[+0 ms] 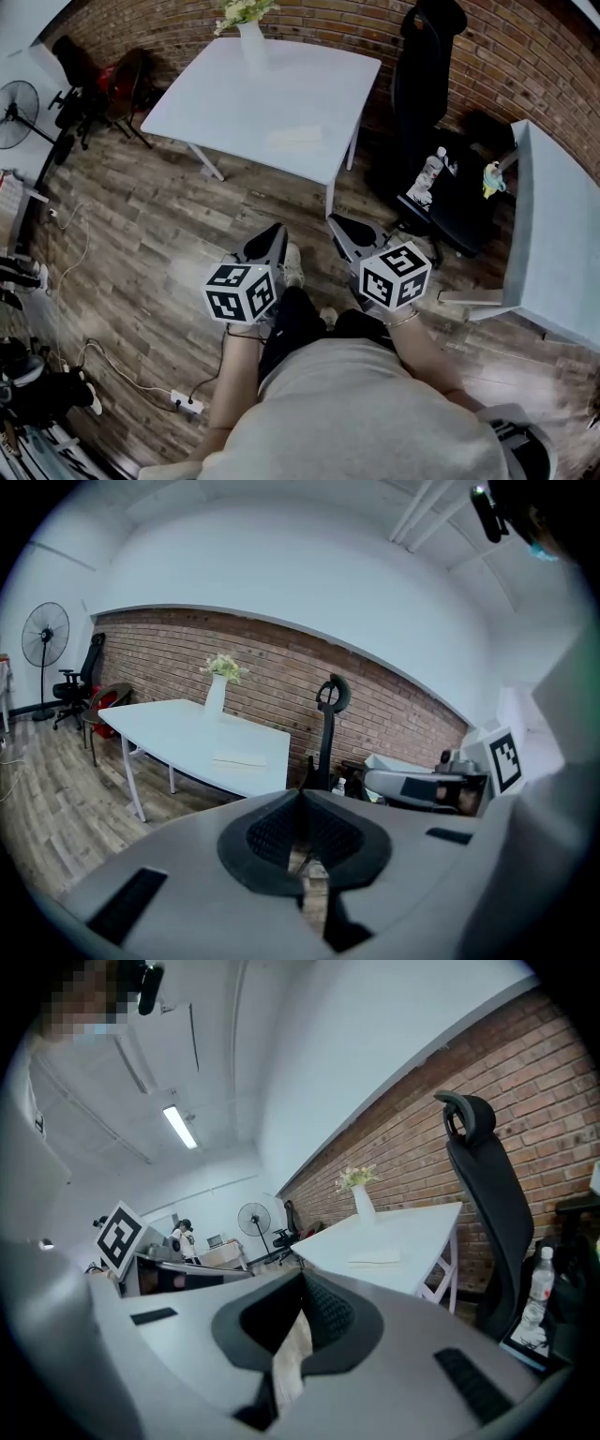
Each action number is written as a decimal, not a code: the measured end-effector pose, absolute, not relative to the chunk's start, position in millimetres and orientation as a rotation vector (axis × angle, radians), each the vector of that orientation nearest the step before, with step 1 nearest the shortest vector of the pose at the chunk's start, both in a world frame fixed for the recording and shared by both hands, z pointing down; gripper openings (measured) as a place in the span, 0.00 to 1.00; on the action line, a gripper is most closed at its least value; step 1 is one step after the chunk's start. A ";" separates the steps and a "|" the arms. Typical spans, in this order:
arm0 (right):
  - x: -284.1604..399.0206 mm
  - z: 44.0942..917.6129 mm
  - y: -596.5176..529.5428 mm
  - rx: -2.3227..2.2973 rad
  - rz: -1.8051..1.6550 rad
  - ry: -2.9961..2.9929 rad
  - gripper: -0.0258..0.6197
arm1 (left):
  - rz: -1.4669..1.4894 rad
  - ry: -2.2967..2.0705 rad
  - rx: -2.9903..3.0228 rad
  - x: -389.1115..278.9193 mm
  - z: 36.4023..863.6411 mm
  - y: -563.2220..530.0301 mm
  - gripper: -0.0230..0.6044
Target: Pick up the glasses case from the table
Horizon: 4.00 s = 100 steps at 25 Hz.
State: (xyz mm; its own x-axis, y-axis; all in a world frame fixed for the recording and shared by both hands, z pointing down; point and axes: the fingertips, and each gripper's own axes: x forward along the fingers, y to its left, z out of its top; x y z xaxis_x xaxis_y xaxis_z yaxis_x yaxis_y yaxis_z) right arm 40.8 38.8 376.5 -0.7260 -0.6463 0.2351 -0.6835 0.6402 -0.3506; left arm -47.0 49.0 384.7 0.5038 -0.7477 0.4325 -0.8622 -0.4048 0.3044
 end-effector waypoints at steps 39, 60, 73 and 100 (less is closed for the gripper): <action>14.3 406.9 -269.6 1.633 0.716 -2.479 0.04 | 0.477 -0.769 2.590 -70.3 418.8 -287.0 0.06; 14.2 463.6 -265.3 1.570 0.930 -2.408 0.04 | 1.433 -0.301 2.794 -58.5 524.2 -293.0 0.54; 18.8 502.3 -247.9 1.615 1.080 -2.351 0.04 | 1.701 -0.117 2.600 -46.1 569.5 -293.9 0.54; 32.6 534.0 -252.4 1.681 1.137 -2.203 0.04 | 1.448 -0.227 2.498 -38.0 569.6 -289.7 0.48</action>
